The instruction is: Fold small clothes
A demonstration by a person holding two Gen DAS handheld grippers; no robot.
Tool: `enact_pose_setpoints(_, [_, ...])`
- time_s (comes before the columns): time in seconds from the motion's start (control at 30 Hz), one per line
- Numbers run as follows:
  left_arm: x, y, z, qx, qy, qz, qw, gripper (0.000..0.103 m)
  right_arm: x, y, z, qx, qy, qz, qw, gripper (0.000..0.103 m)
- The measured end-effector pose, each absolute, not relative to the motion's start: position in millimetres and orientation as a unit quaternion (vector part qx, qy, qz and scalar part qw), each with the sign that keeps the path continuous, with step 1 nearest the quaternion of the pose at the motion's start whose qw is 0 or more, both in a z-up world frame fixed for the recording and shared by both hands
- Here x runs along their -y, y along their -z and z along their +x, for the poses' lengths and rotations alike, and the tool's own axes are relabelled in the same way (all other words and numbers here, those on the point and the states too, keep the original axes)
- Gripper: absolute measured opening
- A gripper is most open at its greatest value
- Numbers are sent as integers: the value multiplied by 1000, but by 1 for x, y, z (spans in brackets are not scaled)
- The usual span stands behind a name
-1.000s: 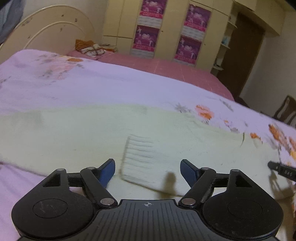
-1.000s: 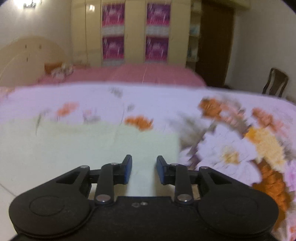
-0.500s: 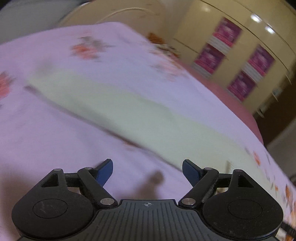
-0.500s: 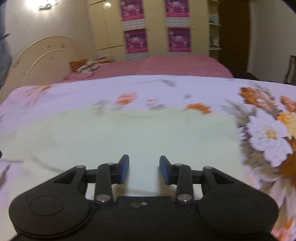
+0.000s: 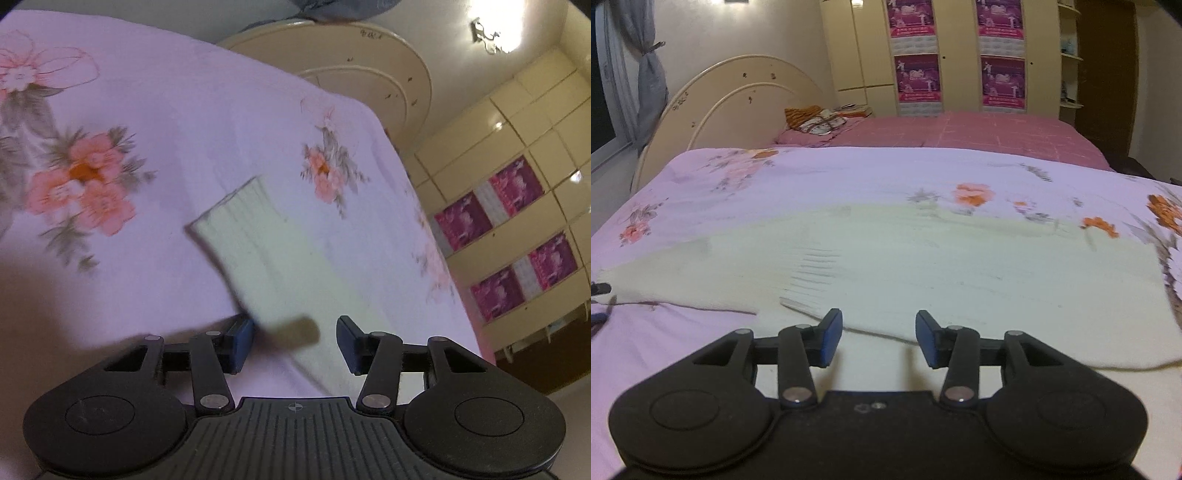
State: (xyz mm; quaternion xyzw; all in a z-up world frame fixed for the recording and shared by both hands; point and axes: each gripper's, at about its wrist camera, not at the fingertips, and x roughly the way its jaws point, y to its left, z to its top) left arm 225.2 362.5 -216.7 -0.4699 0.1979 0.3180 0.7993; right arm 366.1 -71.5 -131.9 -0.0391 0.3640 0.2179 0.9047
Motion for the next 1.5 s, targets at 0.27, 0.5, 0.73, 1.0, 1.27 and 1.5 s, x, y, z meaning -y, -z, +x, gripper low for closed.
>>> enact_pose_setpoints(0.27, [-373, 216, 262, -190, -339, -459, 799, 6, 64, 142, 384, -366, -212, -46, 905, 44])
enact_pose_setpoints(0.5, [-352, 190, 284, -182, -295, -424, 837, 3, 56, 151, 392, -354, -206, -65, 910, 44])
enact_pose_setpoints(0.73, [-251, 122, 352, -193, -110, -342, 913, 3, 55, 164, 393, -375, -212, -84, 899, 43])
enact_pose_setpoints(1.0, [-85, 138, 435, -297, 79, -311, 899, 3, 146, 125, 378, -353, -183, 38, 917, 45])
enact_pose_setpoints(1.27, [0, 175, 447, -401, 110, -246, 876, 34, 211, 134, 367, -375, -142, 66, 914, 47])
enact_pose_setpoints(1.5, [-51, 145, 390, -334, 21, -217, 917, 80, 196, 135, 363, -376, -188, 73, 905, 54])
